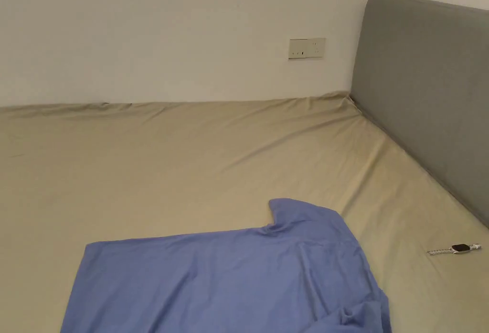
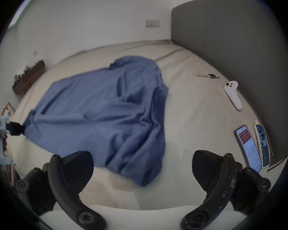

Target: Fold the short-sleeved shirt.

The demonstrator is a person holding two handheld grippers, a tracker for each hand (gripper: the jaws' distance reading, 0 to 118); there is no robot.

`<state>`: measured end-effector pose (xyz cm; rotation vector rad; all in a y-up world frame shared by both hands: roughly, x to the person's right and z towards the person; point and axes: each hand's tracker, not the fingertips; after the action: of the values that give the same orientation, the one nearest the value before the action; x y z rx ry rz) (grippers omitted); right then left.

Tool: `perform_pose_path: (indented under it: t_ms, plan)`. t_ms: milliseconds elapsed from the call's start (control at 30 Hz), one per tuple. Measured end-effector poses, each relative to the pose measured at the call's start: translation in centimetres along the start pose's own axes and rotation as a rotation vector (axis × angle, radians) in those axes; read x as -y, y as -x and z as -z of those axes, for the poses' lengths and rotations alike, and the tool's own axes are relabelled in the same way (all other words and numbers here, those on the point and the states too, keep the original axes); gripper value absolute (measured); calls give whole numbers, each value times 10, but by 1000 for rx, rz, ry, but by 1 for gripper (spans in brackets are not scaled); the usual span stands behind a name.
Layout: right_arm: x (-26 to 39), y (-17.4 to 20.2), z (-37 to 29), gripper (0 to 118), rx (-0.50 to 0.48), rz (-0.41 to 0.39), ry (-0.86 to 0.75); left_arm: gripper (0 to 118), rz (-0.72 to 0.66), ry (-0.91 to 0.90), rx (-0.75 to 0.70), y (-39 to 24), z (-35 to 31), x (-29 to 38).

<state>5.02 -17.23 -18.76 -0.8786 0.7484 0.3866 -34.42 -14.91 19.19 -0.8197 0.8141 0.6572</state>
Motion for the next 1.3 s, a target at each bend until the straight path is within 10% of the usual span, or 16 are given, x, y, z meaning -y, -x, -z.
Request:
perform_pose_path:
  t_ms: [67, 133, 167, 667, 1067, 1133, 1200, 1300]
  plan:
    - [1, -2, 9, 101, -7, 24, 74, 6, 6, -11, 0, -1, -5, 1]
    - [1, -7, 13, 23, -56, 84, 90, 6, 8, -21, 2, 0, -12, -1]
    - [0, -10, 14, 13, -94, 126, 93, 6, 9, -27, 4, -7, -21, -1]
    - [-7, -50, -129, 12, -175, 169, -155, 4, -60, -69, 139, 16, -127, 17]
    - [65, -34, -72, 14, -31, 42, 114, 5, 20, 168, -15, 40, -69, 100]
    - [66, -40, -73, 52, 20, 67, 62, 21, 52, 131, -34, 34, -75, 98]
    - [57, -41, -92, 97, 94, 57, -50, 71, 94, 19, -68, 30, -96, 92]
    - [32, -45, -134, 97, 110, 54, -305, 98, 97, -282, -40, 19, -147, 75]
